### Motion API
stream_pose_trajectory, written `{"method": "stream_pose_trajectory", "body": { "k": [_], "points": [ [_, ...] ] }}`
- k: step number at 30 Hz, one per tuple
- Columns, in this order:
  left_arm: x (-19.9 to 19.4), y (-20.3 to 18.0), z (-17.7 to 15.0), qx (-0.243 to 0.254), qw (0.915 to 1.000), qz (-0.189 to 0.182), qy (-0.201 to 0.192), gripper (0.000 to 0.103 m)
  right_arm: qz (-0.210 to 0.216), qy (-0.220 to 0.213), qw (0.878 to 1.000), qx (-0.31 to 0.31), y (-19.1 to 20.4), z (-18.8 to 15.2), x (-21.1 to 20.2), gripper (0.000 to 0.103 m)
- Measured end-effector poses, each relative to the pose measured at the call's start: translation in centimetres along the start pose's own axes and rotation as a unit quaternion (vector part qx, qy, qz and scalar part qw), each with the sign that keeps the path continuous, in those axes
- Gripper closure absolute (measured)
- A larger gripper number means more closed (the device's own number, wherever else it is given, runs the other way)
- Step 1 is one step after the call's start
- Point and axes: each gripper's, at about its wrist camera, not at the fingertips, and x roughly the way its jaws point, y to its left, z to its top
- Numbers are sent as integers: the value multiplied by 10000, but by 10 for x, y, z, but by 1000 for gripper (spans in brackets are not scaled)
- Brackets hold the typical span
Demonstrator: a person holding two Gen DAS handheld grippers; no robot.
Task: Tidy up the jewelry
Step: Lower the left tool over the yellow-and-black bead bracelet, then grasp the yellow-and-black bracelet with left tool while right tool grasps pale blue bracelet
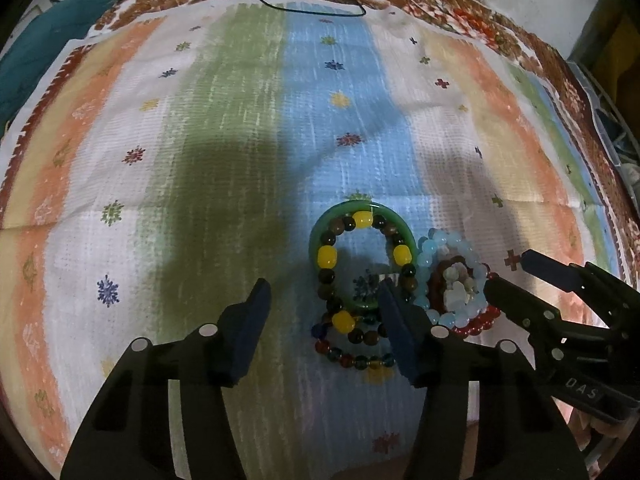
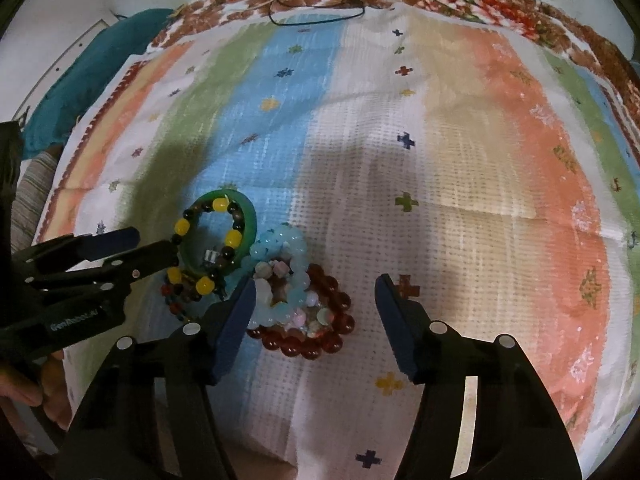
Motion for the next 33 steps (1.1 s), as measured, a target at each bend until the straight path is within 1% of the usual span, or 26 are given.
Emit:
{"method": "stream_pose_trajectory", "body": {
  "k": [1,3,4,6,7,9,11,13,14,15,17,19,20,23,33],
  "points": [
    [1,0,0,-15,10000,-25,14,52,8,11,10000,-6,1,1,2,44],
    [5,1,-1,-20,10000,-61,62,59,10,45,10000,-14,1,3,6,50],
    [6,1,-1,-11,9999,-69,81,61,16,83,10000,-16,2,4,10,53],
    [9,2,-2,-9,9999,-92,125,68,41,127,9999,2,1,5,14,57],
    [10,3,-2,-20,9999,-101,138,70,53,132,9999,5,1,5,15,60],
    [12,5,-3,-61,9998,-129,166,79,73,128,9999,-5,2,7,16,65],
    [14,6,-4,-98,9996,-153,195,81,116,130,9998,11,1,8,17,73],
    [16,6,-6,-111,9996,-147,217,81,145,167,9998,24,1,7,20,76],
    [18,5,-8,-94,9996,-133,241,86,108,161,9998,0,0,7,21,80],
    [20,4,-9,-66,9995,-140,272,90,98,157,9998,-4,-1,7,22,80],
    [20,3,-9,-38,9996,-88,253,90,183,135,9997,46,-3,8,22,88],
    [18,3,-8,-44,9998,-27,203,91,240,145,9996,25,-2,8,22,91],
    [17,3,-7,-60,9998,-16,183,93,232,144,9996,-1,-1,8,23,91],
    [13,4,-7,-72,9999,45,134,93,120,122,9997,-167,6,7,24,91],
    [-6,-1,-5,49,9999,95,-37,93,29,-6,9999,-157,4,4,7,91]
  ]
}}
